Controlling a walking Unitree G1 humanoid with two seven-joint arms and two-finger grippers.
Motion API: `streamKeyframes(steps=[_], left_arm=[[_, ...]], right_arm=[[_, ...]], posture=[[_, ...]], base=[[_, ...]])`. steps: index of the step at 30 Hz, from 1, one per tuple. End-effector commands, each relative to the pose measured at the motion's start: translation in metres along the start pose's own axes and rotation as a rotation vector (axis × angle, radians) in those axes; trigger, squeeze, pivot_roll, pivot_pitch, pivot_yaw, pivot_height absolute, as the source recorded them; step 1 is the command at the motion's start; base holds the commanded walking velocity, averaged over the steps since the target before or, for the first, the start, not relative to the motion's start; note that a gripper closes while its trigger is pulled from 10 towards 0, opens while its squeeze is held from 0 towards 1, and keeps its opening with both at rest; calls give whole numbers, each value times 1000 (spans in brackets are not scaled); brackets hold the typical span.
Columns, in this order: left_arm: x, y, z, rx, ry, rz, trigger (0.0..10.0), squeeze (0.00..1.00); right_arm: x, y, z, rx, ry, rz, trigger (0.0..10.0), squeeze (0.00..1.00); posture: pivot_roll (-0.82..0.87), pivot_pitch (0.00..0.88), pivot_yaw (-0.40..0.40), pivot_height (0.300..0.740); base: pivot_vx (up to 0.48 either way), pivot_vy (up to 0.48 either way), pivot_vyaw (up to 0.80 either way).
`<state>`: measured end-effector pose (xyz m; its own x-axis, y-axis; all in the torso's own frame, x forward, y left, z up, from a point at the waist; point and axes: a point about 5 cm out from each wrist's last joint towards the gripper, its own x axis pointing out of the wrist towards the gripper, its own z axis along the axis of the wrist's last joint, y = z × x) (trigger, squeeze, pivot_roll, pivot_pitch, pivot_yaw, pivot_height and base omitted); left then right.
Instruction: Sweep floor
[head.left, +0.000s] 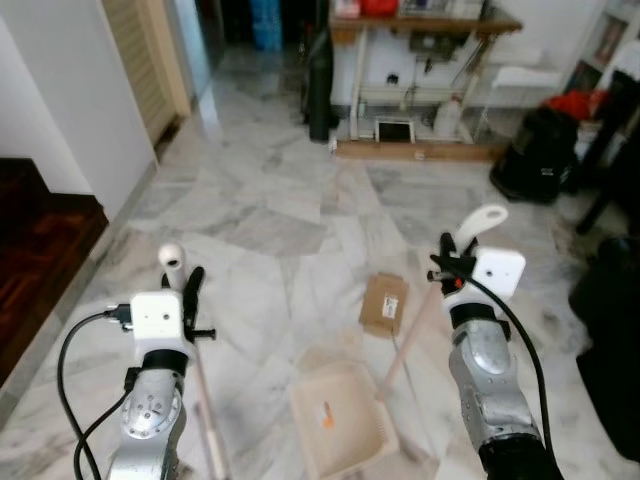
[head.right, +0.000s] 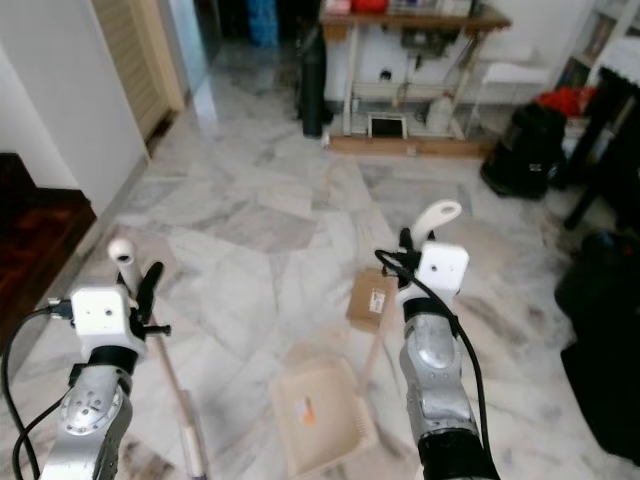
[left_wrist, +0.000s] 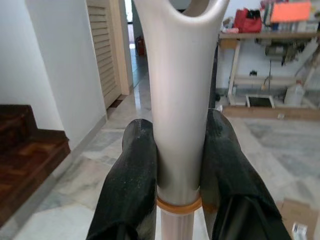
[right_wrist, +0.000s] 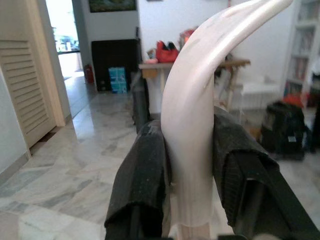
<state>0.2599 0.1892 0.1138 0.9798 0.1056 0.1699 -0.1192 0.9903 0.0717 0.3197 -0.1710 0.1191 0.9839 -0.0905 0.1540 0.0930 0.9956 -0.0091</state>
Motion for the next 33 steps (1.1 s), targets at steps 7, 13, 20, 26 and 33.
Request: streamKeyframes(steps=[7,13,20,26,33], left_arm=[[1,5,8,19,-34,13,10000,0],[0,4,7,17,-34,14,10000,0],[0,4,7,17,-33,14,10000,0],[0,5,7,21,-32,19,10000,0],[-1,5,7,19,-28,21,10000,0]], right_arm=[[6,6,14,19,-61,11,10000,0],[7,6,16,19,-64,17,10000,0],[9,7,17,20,-70,24,10000,0],[8,7,16,29,-60,30,10000,0],[8,6,17,28,-66,29,10000,0]], posture=[[-34,0,-35,740],[-28,0,-43,740],[-27,0,-44,740],[-28,0,-44,740],[-30,0,-43,740]], base=[[377,0,0],[376,0,0],[376,0,0],[376,0,-133],[372,0,-763]])
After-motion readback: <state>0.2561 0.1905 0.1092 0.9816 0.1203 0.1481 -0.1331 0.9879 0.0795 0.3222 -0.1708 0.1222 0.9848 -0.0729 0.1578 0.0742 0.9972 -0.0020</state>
